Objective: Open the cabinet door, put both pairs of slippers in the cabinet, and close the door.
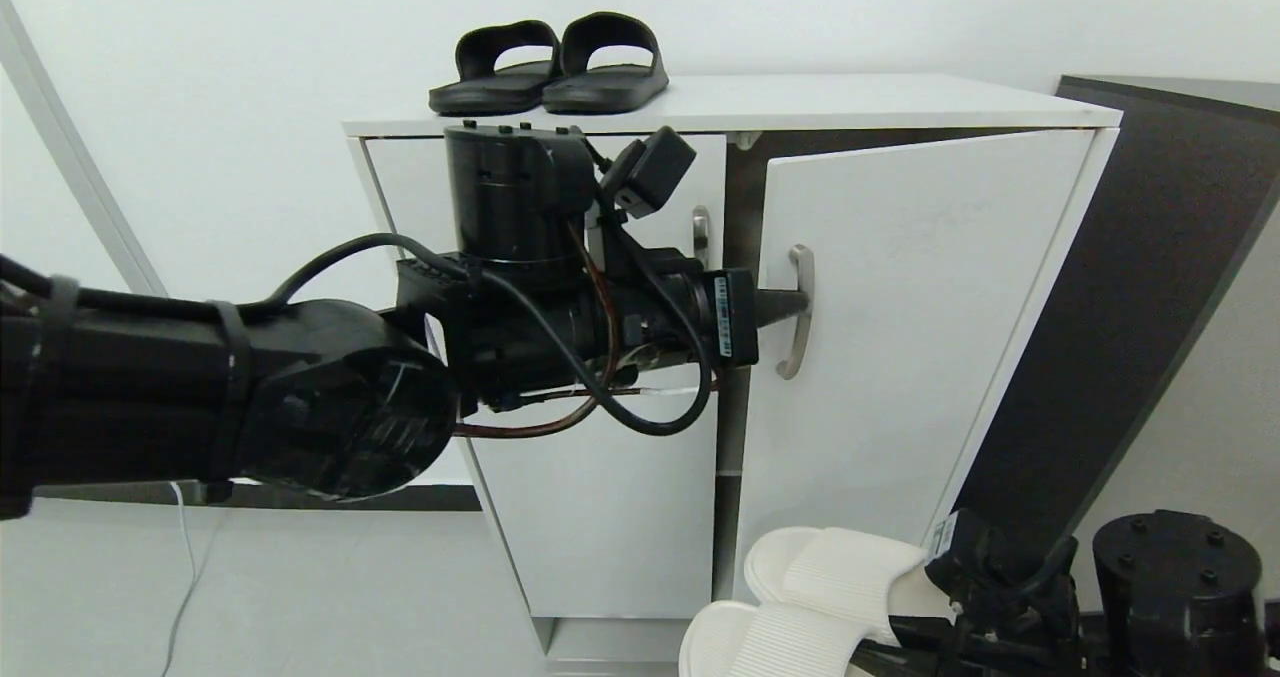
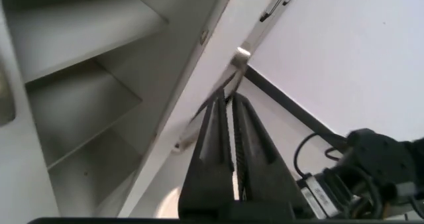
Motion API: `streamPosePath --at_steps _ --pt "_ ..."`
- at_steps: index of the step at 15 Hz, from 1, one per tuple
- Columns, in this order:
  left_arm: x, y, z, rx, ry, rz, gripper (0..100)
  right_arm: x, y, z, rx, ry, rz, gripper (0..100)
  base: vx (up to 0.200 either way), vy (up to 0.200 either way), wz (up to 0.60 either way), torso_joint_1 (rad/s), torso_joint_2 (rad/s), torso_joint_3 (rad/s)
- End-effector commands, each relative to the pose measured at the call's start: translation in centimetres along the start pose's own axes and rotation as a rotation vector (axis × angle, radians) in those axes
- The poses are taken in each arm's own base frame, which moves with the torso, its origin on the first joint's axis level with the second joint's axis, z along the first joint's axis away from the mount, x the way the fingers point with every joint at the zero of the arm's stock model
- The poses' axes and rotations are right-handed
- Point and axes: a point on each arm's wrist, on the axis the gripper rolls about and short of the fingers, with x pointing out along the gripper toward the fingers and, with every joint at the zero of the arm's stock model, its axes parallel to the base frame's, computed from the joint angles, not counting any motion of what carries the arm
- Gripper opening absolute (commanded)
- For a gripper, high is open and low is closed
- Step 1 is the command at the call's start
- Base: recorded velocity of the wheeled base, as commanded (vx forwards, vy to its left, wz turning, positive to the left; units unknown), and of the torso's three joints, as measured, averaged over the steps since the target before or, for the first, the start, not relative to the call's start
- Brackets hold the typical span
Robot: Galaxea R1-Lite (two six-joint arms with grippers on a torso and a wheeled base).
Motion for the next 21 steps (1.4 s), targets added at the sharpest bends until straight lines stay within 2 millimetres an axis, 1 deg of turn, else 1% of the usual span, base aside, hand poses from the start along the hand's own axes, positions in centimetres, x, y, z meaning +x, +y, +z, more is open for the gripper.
streamPosePath --at_steps 1,3,5,9,12,14,15,16,17,21 --pt "-1.5 -1.1 0.5 0.012 -0.017 -0.009 0 0.0 0.0 0.0 -0.001 0.002 -0.001 0 0.000 0.000 0.00 0.000 0.00 0.000" --pt "-2.4 -1.1 0.2 0.024 -0.011 0.004 0 0.0 0.0 0.0 -0.001 0.003 -0.003 0 0.000 0.000 0.00 0.000 0.00 0.000" --pt "-2.9 -0.5 0.5 0.024 -0.028 0.041 0 0.0 0.1 0.0 -0.002 0.001 0.000 0 0.000 0.000 0.00 0.000 0.00 0.000" --pt "-2.6 2.6 1.7 0.011 -0.063 0.111 0 0.0 0.2 -0.1 -0.005 0.004 0.003 0 0.000 0.000 0.00 0.000 0.00 0.000" --pt "-1.3 3.1 2.3 -0.018 -0.079 0.100 0 0.1 0.3 -0.2 -0.006 0.012 0.009 0 0.000 0.000 0.00 0.000 0.00 0.000" --pt "0.5 2.9 2.1 -0.043 -0.076 0.073 0 0.0 0.8 -0.6 -0.011 0.029 0.031 0 0.000 0.000 0.00 0.000 0.00 0.000" --pt "1.1 3.2 2.1 -0.043 -0.079 0.070 0 -0.1 0.9 -0.7 -0.012 0.033 0.036 0 0.000 0.000 0.00 0.000 0.00 0.000" --pt "2.4 3.9 2.1 -0.043 -0.082 0.076 0 0.0 1.0 -0.9 -0.014 0.041 0.040 0 0.000 0.000 0.00 0.000 0.00 0.000" --pt "2.9 4.3 1.9 -0.046 -0.080 0.078 0 0.1 1.1 -1.0 -0.015 0.049 0.042 0 0.000 0.000 0.00 0.000 0.00 0.000" --pt "3.0 4.3 1.9 -0.100 -0.083 0.074 0 0.2 1.6 -1.1 -0.023 0.060 0.063 0 0.000 0.000 0.00 0.000 0.00 0.000"
